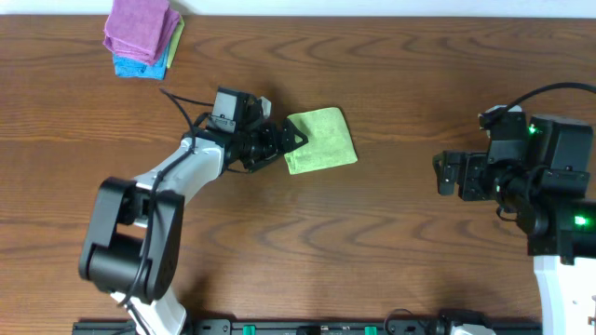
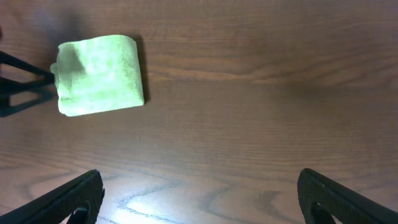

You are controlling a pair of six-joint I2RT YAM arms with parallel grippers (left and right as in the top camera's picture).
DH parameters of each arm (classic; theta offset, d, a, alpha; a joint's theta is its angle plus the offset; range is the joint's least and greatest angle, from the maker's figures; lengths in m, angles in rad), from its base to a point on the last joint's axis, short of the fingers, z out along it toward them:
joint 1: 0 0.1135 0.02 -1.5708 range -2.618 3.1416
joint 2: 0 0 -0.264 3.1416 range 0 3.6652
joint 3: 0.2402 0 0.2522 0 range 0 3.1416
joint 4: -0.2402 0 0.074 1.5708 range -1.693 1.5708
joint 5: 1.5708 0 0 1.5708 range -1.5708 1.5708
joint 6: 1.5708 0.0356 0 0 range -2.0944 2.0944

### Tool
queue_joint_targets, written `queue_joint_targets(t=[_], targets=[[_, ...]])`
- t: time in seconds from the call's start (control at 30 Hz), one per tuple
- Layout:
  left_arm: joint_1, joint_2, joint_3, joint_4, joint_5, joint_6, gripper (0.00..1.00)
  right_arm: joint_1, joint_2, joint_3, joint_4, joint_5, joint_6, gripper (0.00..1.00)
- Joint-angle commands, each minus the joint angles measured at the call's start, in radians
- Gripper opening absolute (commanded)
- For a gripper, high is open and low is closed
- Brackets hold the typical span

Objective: Fold the cloth
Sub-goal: 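Grasp the folded green bundle's left side with the left gripper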

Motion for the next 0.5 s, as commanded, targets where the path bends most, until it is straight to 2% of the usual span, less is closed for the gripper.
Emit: queue_joint_targets(t=[0.0,0.47], targets=[[0.006,0.043,-0.005,0.027,0.053,-0.008,0.97,-0.010,-0.005,-0.006,0.002,-0.012,-0.019,0.99],[0.005,0.138,-0.005,0.096,0.083,-0.074,0.97,-0.010,-0.005,-0.007,0.000,-0.011,-0.024,0.99]])
